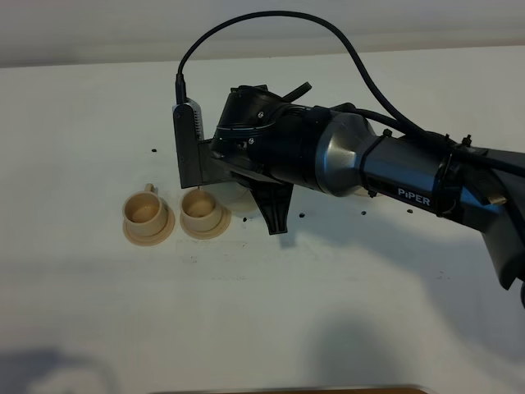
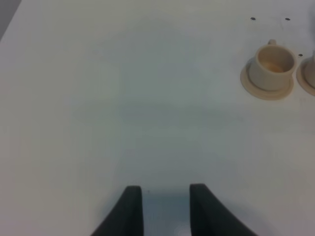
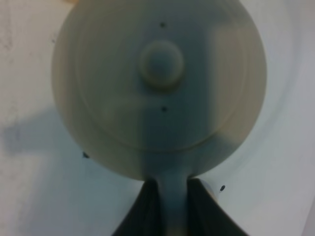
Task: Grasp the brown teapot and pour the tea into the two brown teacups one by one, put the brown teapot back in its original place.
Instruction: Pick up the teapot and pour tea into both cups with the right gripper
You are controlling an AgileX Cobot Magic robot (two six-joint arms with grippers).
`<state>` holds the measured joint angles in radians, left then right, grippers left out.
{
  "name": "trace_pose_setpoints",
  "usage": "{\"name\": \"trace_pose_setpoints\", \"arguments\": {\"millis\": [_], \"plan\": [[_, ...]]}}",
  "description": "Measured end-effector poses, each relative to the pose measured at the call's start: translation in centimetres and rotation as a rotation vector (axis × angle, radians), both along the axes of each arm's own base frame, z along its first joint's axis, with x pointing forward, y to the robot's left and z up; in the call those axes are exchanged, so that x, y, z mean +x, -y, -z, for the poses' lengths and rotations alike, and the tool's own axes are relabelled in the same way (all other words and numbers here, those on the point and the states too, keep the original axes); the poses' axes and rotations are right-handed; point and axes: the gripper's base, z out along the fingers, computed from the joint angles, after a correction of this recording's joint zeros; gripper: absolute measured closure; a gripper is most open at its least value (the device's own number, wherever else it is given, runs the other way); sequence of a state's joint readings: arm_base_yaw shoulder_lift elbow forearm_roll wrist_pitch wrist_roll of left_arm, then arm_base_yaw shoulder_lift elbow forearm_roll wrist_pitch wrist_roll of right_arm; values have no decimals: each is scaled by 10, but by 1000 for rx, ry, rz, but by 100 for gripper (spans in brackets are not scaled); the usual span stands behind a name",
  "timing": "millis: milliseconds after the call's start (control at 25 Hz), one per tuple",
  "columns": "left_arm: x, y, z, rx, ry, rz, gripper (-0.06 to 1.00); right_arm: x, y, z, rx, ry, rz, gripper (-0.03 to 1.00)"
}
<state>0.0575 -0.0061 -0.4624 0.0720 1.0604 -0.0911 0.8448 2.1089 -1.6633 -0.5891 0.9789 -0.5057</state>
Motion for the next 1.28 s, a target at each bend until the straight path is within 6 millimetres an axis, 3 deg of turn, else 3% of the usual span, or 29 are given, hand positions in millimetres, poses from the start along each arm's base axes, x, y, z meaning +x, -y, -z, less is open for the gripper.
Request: {"name": "trace_pose_setpoints", "arguments": {"millis": [1280], "plan": [[0,0,0,0,0,0,64,1,0,-2,-68,24,-74,88]]}}
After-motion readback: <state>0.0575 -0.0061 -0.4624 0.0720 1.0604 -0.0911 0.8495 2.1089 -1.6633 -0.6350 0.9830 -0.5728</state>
